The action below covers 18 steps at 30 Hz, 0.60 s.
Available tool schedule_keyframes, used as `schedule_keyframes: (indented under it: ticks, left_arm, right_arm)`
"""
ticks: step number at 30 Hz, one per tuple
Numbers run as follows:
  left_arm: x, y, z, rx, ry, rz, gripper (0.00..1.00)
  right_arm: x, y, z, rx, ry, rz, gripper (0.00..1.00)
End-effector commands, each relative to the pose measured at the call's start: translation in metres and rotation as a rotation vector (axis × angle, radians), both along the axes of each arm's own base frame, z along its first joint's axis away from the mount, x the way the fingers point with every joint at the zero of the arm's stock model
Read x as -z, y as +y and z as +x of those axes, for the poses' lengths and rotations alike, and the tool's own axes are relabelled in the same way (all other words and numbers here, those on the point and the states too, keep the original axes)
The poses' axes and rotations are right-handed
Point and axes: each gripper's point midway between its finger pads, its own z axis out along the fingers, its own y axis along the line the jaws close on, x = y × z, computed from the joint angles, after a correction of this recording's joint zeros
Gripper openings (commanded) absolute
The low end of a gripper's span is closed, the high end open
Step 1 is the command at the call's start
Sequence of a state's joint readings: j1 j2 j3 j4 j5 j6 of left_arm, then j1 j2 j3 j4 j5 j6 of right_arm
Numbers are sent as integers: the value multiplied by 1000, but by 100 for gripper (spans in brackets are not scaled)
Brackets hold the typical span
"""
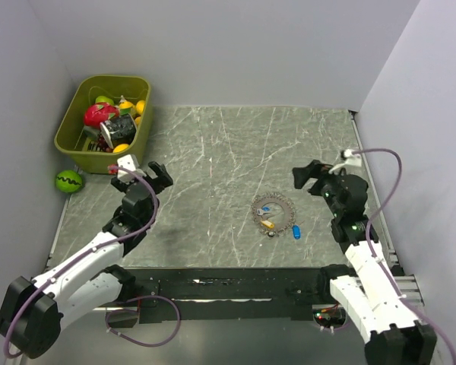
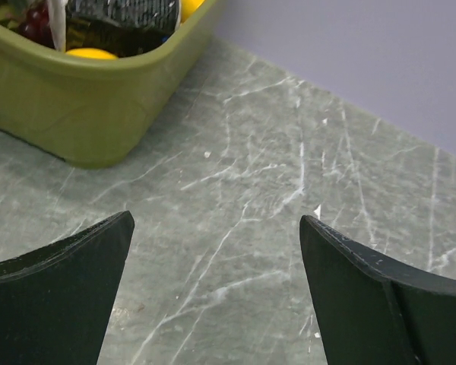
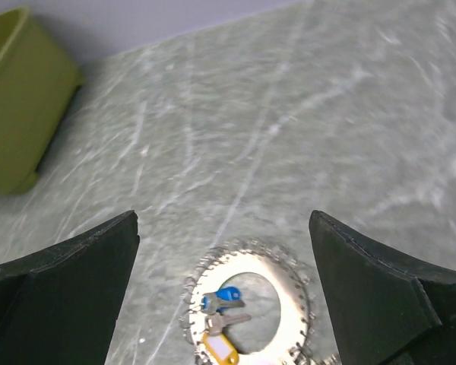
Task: Put the keys on the keyring
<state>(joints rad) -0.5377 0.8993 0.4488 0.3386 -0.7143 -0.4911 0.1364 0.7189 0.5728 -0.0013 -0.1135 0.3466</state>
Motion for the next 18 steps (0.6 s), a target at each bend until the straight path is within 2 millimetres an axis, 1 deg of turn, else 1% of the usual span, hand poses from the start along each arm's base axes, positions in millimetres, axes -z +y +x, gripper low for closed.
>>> schedule_keyframes:
  ticks: [1, 2, 3, 4, 7, 8, 10, 12, 13, 15, 16, 17, 18]
  left_arm:
    - [-3, 5, 6, -75, 55, -33, 96]
    - [-4, 4, 10, -90, 72, -33, 96]
    - [-2, 5, 11, -101, 87, -34, 96]
    - [3, 5, 11, -109, 115, -29, 96]
    - [4, -1, 18, -97, 145, -4, 96]
    - [9, -3, 20, -96, 160, 1, 96]
    - [10, -5, 21, -85, 164, 8, 96]
    - [7, -6, 21, -80, 148, -3, 96]
    - [10, -5, 19, -71, 150, 11, 96]
    - [1, -6, 17, -55, 107, -14, 96]
    - [6, -6, 14, -27, 103, 19, 96]
    - [-5, -6, 10, -10, 61, 8, 96]
    - [-17, -10, 10, 23, -1, -13, 96]
  right_arm:
    - [9, -31, -2, 135, 8, 157, 100]
    - [8, -32, -3, 136, -1, 171, 100]
    - [9, -43, -3, 175, -4, 190, 100]
    - [10, -44, -3, 179, -3, 196, 100]
    - [8, -46, -1, 183, -9, 193, 100]
    - [11, -46, 0, 185, 0, 191, 100]
    - [12, -47, 1, 188, 5, 186, 100]
    - [11, -50, 2, 200, -1, 172, 100]
    - [11, -51, 3, 203, -9, 165, 100]
    - [12, -57, 4, 232, -13, 149, 100]
    - [12, -59, 4, 239, -19, 139, 100]
    - [10, -61, 5, 246, -32, 129, 100]
    - [8, -63, 5, 250, -47, 102, 100]
